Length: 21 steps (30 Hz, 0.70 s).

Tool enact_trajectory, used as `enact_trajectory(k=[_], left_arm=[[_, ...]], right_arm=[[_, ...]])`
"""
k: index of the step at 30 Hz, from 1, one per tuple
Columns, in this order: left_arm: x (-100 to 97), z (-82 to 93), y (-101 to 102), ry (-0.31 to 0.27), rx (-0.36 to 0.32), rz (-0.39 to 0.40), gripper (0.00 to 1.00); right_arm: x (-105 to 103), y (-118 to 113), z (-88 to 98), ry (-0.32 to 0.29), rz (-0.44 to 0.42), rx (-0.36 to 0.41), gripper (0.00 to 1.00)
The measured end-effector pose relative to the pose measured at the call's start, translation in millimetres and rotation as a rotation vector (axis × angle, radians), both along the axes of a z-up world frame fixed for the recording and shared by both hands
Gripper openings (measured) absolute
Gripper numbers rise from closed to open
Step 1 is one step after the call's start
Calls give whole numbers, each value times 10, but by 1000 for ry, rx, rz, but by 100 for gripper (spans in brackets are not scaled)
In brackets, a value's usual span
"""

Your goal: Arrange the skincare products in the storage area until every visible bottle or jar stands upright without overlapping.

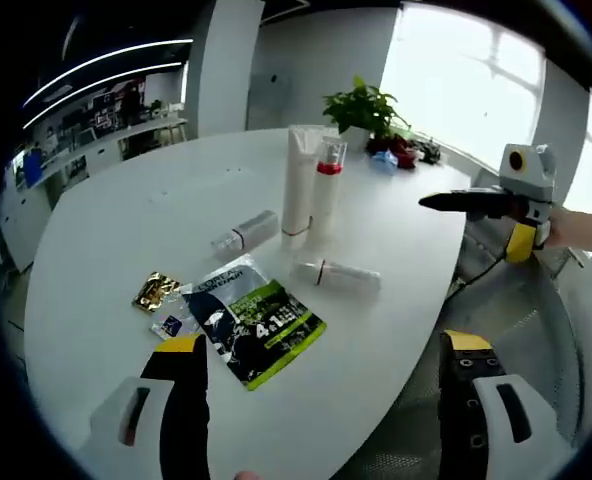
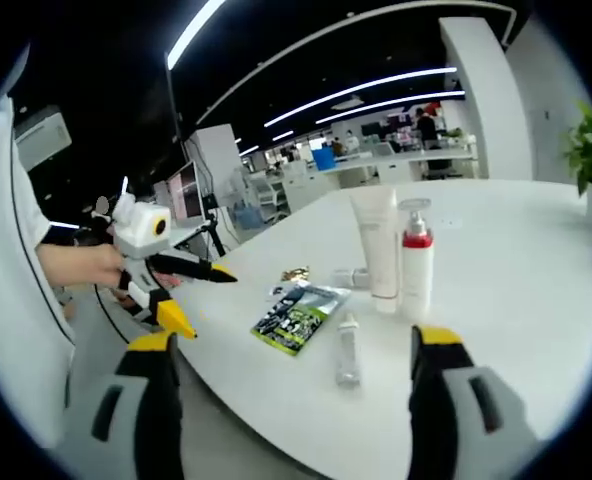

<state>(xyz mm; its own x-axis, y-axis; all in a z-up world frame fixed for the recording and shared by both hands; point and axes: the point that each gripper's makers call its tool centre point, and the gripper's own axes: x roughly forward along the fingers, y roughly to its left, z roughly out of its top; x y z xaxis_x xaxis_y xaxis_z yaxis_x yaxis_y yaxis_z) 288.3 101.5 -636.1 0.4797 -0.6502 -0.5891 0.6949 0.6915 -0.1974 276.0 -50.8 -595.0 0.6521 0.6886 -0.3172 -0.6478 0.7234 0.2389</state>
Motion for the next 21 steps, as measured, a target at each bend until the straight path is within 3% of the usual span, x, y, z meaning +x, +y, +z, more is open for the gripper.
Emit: enact_trajectory(k=[10, 16, 21], left_arm=[[-159, 62, 344, -3, -11, 134, 94], [-244, 73, 480, -23, 16, 181, 95], [-247, 98, 535, -35, 1, 221, 95]], right_arm=[[-43, -133, 33, -9, -81, -15, 99], [-54, -129, 52, -15, -105, -17, 99], [-46, -157, 19, -14, -113, -43, 99]])
